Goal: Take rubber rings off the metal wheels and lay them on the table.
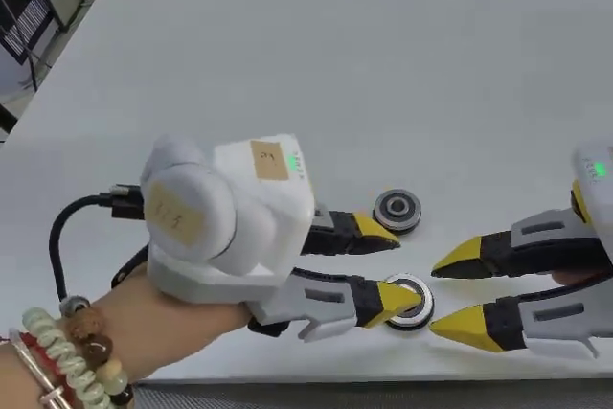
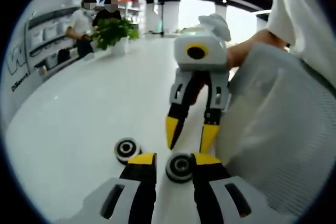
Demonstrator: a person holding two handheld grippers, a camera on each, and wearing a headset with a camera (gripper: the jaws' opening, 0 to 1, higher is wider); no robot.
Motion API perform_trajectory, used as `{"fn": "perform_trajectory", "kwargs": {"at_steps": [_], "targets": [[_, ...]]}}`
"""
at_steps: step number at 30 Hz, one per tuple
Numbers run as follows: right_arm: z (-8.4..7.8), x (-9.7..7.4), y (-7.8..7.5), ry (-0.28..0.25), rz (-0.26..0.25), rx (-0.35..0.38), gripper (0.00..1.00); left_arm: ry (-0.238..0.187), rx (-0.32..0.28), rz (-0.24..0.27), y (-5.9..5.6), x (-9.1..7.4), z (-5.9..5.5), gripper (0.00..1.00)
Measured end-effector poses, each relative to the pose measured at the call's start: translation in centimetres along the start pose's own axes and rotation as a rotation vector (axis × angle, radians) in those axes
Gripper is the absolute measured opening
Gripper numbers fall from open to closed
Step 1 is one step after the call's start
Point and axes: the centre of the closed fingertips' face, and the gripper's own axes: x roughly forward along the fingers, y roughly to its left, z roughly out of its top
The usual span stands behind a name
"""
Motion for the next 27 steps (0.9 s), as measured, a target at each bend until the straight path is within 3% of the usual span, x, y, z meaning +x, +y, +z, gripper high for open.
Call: {"fn": "perform_trajectory", "kwargs": {"at_steps": [4, 7, 11, 27], "targets": [[-0.5, 0.3, 0.1, 0.017, 0.003, -0.003, 0.22, 0.012, -0.008, -0.017, -0.5, 0.4, -0.6, 0.23], [-0.7, 0.5, 0.3, 0.026, 0.006, -0.018, 0.21, 0.052, 0.027, -0.036, -1.0, 0.7, -1.4, 0.22], [-0.9, 0.7, 0.1, 0.037, -0.003, -0.036, 0.20, 0.074, 0.065, -0.034, -1.1, 0.8, -1.8, 0.17], [-0.6, 0.7, 0.0, 0.016, -0.005, -0.059, 0.19, 0.037, 0.091, -0.026, -0.9, 0.8, -1.5, 0.14]]}}
